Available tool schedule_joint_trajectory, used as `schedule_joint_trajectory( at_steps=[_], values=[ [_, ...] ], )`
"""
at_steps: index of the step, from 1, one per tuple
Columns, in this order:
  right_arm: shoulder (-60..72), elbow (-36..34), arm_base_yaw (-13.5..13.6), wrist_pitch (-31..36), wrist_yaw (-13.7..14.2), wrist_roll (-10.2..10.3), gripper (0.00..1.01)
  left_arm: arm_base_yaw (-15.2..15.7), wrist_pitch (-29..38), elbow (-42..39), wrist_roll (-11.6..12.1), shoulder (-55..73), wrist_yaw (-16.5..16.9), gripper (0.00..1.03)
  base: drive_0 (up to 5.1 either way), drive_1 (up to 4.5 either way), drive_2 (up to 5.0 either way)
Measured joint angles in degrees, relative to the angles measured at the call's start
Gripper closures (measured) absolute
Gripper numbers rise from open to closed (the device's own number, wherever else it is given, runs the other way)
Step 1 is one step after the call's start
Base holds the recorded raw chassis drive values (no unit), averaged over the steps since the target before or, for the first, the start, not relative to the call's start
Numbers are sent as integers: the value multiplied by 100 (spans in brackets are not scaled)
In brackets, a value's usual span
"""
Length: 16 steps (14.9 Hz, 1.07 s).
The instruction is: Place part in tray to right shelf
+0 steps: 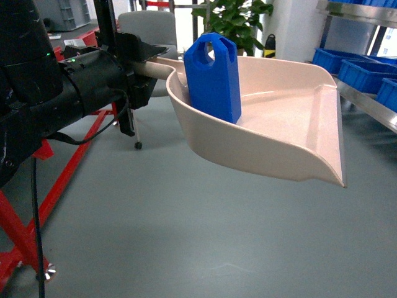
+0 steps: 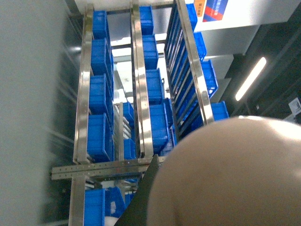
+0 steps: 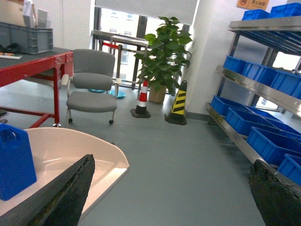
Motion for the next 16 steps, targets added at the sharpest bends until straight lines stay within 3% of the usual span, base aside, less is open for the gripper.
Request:
schedule_joint_trajectory(
  at_steps=[12, 16],
  values=[
    [-2, 0, 0, 2, 0, 0, 3, 0, 11, 0, 0, 0, 0, 91, -10, 417, -437],
    [-2, 0, 0, 2, 0, 0, 3, -15, 9, 0, 0, 0, 15, 91, -148, -148, -148]
  ],
)
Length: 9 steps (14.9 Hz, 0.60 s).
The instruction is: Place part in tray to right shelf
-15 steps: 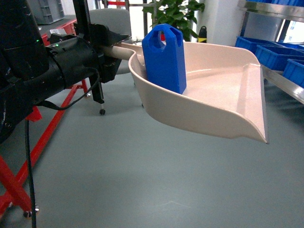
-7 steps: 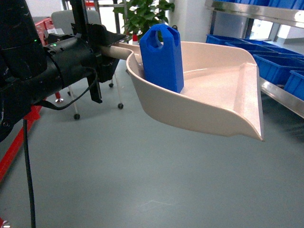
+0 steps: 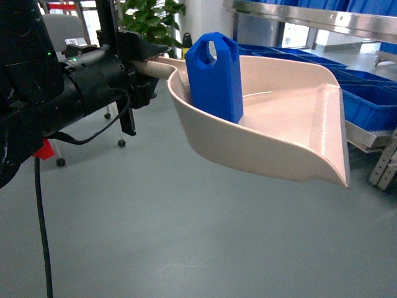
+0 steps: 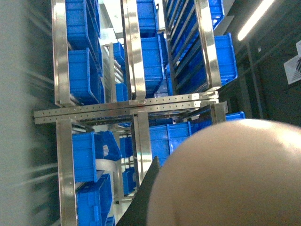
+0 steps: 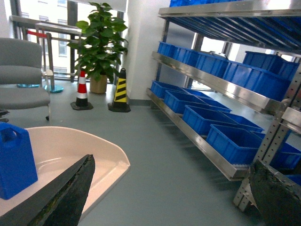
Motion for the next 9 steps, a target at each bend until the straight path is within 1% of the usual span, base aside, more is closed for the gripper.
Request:
schedule_joint_trajectory(
  at_steps=[9],
  values=[
    [0, 0, 0, 0, 0, 0, 3, 15, 0, 0, 0, 0, -13, 91, -148, -148, -148]
  ],
)
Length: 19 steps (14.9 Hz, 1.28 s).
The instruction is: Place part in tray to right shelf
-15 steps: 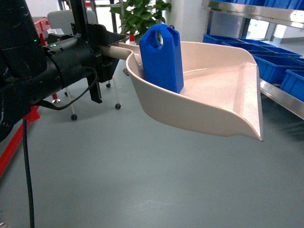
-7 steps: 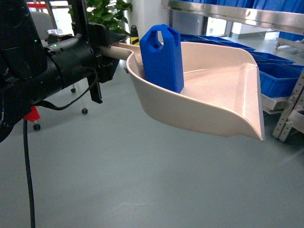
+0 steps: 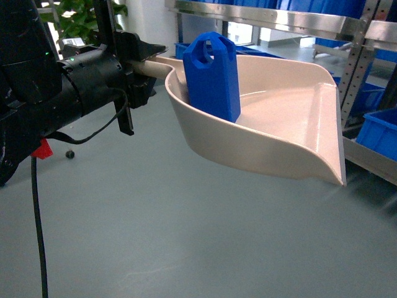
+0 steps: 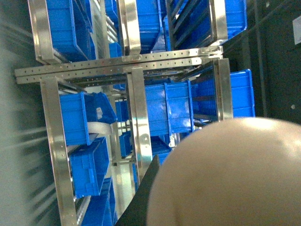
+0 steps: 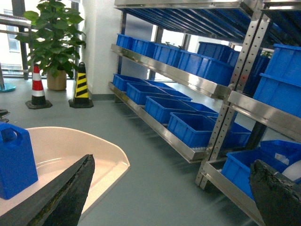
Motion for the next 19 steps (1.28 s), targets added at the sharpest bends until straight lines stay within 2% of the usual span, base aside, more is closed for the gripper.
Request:
schedule_joint_trajectory(
  at_steps=[19],
  values=[
    [-24, 0, 0, -2, 0, 0, 3, -9, 0, 0, 0, 0, 2, 91, -166, -166, -166]
  ],
)
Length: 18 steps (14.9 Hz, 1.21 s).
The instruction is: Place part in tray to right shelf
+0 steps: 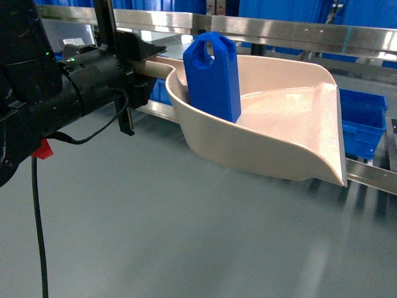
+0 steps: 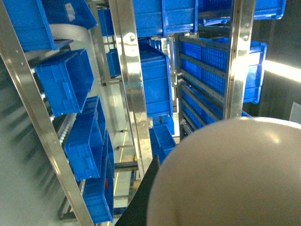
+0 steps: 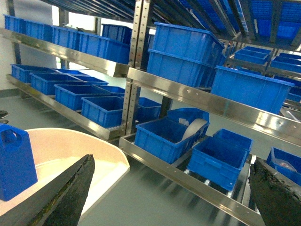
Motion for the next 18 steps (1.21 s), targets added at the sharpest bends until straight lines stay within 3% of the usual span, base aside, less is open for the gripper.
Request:
schedule_joint_trajectory(
  at_steps=[18],
  values=[
    [-2, -2, 0, 2, 0, 0, 3, -2, 13, 0, 0, 0, -2, 91, -167, -167, -167]
  ],
)
